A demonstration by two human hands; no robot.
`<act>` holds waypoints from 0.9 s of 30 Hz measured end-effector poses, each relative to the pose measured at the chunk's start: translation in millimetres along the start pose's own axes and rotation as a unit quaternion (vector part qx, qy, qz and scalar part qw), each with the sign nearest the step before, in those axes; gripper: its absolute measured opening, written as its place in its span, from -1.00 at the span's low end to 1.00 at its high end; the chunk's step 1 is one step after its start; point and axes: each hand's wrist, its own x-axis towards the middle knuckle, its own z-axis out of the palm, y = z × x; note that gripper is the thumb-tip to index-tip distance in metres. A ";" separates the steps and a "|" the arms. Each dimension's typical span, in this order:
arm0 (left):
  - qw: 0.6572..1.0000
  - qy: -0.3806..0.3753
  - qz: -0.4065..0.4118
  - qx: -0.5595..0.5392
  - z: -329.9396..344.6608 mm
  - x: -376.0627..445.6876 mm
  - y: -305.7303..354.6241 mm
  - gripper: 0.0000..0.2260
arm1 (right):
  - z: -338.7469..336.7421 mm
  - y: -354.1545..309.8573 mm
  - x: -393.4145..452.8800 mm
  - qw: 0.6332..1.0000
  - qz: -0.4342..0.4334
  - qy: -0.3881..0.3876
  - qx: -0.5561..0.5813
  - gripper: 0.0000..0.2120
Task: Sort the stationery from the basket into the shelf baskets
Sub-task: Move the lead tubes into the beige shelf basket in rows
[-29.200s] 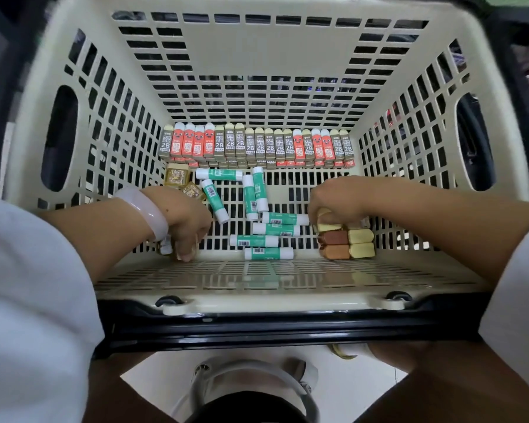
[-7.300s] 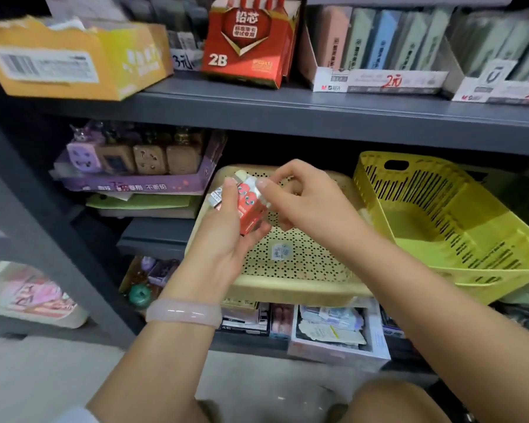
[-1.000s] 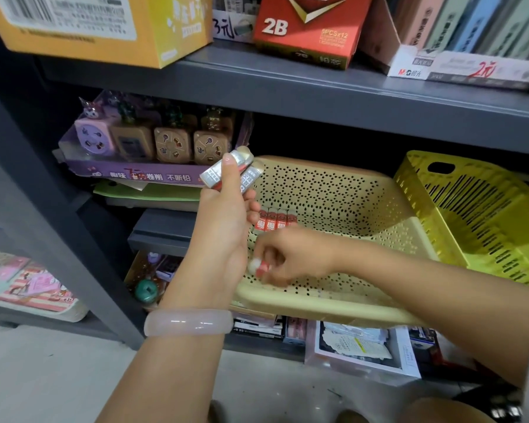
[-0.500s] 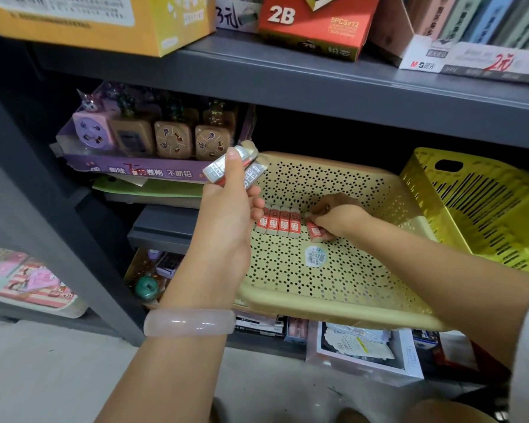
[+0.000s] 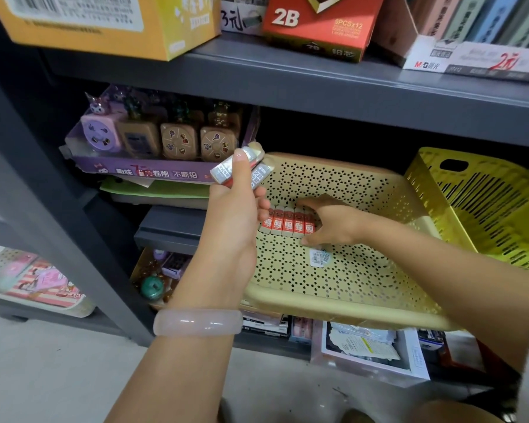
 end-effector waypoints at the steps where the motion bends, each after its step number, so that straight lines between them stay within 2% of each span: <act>1: 1.000 -0.001 0.000 0.002 0.1 -0.3 -0.3 -0.56 | -3.3 -1.8 -2.5 1.000 -0.002 0.025 -0.002 -0.32; 2: 1.000 -0.004 -0.001 0.003 0.6 -0.5 -0.6 -0.57 | -8.0 -5.1 -6.1 0.997 -0.014 0.074 0.027 -0.43; 3: 1.000 -0.010 -0.003 0.004 1.3 -0.9 -0.9 -0.58 | -13.0 -10.2 -10.3 0.985 -0.031 0.132 0.104 -0.59; 4: 1.000 -0.016 -0.006 0.008 2.2 -1.5 -1.3 -0.58 | -18.3 -17.8 -15.4 0.958 -0.050 0.173 0.224 -0.78; 5: 1.000 -0.021 -0.009 0.012 3.9 -2.3 -2.0 -0.58 | -23.4 -26.1 -20.9 0.917 -0.075 0.180 0.349 -0.89; 7: 0.999 -0.031 -0.016 0.023 8.1 -4.5 -3.6 -0.60 | -30.8 -40.0 -29.2 0.859 -0.130 0.147 0.472 -0.90; 10: 0.998 -0.061 -0.018 0.026 12.6 -7.8 -4.8 -0.66 | -30.2 -52.1 -34.9 0.853 -0.167 0.128 0.477 -0.86; 15: 0.992 -0.112 -0.047 0.022 6.0 -9.8 -2.7 -0.86 | -31.2 -43.2 -36.7 0.840 -0.139 0.117 0.512 -0.90; 19: 0.985 -0.140 -0.092 -0.042 4.7 -9.3 1.3 -0.73 | -41.5 -30.2 -42.1 0.877 -0.143 0.055 0.456 -0.84; 21: 0.983 -0.150 -0.100 -0.035 6.3 -8.7 0.1 -0.70 | -44.0 -30.0 -44.0 0.889 -0.149 0.035 0.432 -0.80; 23: 0.984 -0.149 -0.090 -0.023 8.0 -8.6 -2.4 -0.75 | -43.0 -30.8 -42.4 0.872 -0.146 0.034 0.466 -0.75; 27: 0.991 -0.109 -0.062 -0.037 8.5 -5.9 -4.8 -0.80 | -35.2 -32.6 -37.5 0.810 -0.112 0.048 0.573 -0.78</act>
